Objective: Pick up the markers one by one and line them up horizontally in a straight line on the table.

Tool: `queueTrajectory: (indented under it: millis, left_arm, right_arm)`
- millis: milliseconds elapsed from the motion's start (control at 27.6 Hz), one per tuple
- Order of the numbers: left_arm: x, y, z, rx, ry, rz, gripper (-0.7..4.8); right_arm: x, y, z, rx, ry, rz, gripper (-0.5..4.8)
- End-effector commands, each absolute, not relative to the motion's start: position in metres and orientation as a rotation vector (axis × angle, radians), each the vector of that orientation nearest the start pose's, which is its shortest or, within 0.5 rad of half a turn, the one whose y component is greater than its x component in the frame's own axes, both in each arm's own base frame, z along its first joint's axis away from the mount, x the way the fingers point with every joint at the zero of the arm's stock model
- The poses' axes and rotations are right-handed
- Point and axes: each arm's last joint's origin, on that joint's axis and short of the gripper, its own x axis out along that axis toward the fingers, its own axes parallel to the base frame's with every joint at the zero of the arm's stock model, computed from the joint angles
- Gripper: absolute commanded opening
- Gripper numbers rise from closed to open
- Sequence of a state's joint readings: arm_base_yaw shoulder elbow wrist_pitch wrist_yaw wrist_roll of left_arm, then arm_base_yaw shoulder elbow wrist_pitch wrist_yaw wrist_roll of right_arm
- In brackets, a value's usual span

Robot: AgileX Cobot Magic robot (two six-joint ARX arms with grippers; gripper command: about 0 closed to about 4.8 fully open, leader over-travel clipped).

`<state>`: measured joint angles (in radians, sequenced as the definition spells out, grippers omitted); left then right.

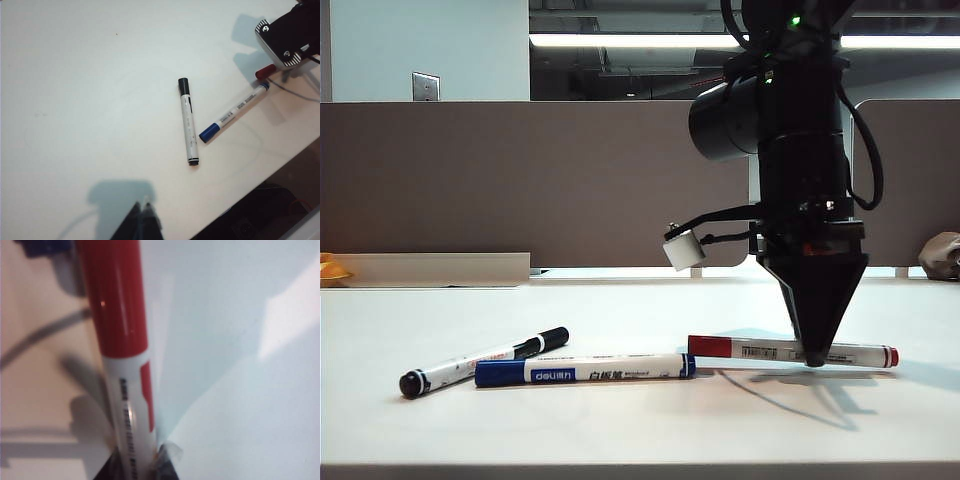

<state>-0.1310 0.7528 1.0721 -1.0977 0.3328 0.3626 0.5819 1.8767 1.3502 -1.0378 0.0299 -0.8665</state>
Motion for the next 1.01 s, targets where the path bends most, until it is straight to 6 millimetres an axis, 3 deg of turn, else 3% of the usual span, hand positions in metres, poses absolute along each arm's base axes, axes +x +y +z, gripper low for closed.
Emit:
queueTrajectory:
  millis: [36, 905, 1014]
  left_arm:
    - [0.1063, -0.0239, 0.3533, 0.256, 0.676, -0.580, -0.05]
    - [0.1054, -0.0237, 0.3525, 0.254, 0.688, -0.581, -0.05]
    - [0.1054, -0.0237, 0.3524, 0.253, 0.689, -0.581, -0.05]
  right_arm:
    - [0.2855, 0.1871, 0.1885, -1.144, 1.261, 1.101, 0.53]
    - [0.2834, 0.1856, 0.1879, -1.137, 1.287, 1.115, 0.54]
    - [0.2834, 0.1856, 0.1879, -1.136, 1.287, 1.115, 0.79]
